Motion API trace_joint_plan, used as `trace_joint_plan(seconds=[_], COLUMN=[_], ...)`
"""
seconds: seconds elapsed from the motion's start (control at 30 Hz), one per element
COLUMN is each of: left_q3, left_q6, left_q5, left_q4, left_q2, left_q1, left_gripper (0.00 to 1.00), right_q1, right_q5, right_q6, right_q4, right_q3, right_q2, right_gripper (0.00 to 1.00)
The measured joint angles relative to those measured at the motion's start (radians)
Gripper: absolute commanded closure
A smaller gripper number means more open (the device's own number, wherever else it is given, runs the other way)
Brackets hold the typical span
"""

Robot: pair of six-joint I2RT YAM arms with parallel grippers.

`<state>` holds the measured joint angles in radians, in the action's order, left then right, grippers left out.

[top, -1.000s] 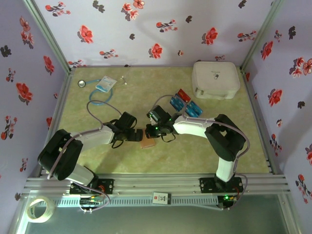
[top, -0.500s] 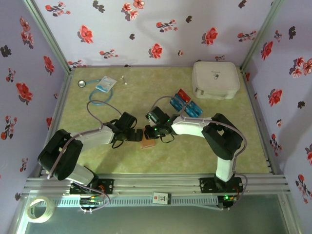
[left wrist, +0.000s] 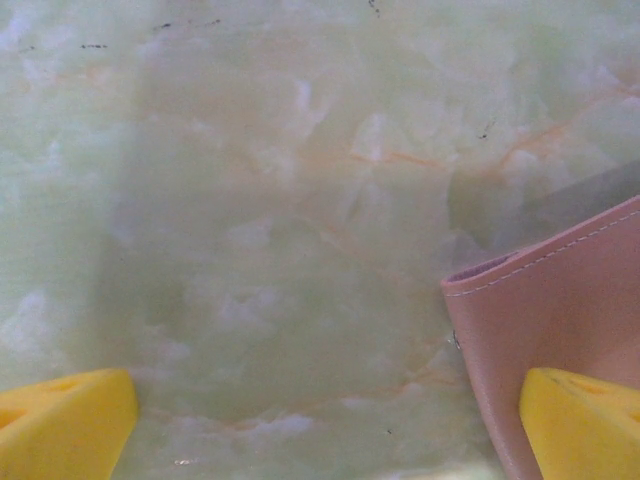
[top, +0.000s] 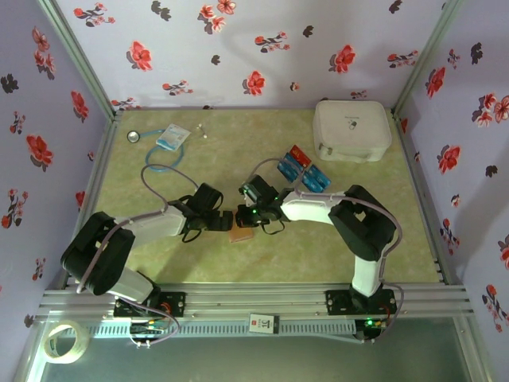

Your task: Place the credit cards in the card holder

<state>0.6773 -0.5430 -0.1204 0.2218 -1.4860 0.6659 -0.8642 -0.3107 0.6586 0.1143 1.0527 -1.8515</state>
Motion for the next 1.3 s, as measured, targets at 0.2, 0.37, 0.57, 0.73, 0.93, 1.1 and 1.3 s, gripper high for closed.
trace_joint_plan(seconds=[0.2,0.37,0.57,0.73,0.93,1.1,1.3], left_q3=[0.000,0.000,-0.005,-0.010,-0.012,-0.013,-0.013], left_q6=[0.000,0.000,0.000,0.000,0.000,0.000,0.000], left_q5=[0.000,0.000,0.000,0.000,0.000,0.000,0.000], left_q4=[0.000,0.000,-0.004,-0.010,-0.013,-0.013,-0.013], left_q2=[0.000,0.000,0.005,0.010,0.011,0.011,0.011], left_q1=[0.000,0.000,0.000,0.000,0.000,0.000,0.000], left_gripper=[0.00,0.00,0.00,0.00,0.00,0.00,0.00], right_q1=[0.023,0.033,0.053,0.088,0.101,0.111,0.116], right_q5=[-0.043,-0.065,-0.111,-0.138,-0.159,-0.131,-0.108], right_q6=[0.033,0.050,0.057,0.061,0.076,0.079,0.085], right_q4=[-0.028,-0.032,-0.024,-0.057,-0.096,-0.064,-0.018], right_q3=[-0.013,-0.013,0.013,0.019,-0.008,-0.021,-0.023], right_q2=[-0.006,-0.014,-0.043,-0.066,-0.055,-0.020,0.038], right_gripper=[1.00,1.00,1.00,1.00,1.00,1.00,1.00])
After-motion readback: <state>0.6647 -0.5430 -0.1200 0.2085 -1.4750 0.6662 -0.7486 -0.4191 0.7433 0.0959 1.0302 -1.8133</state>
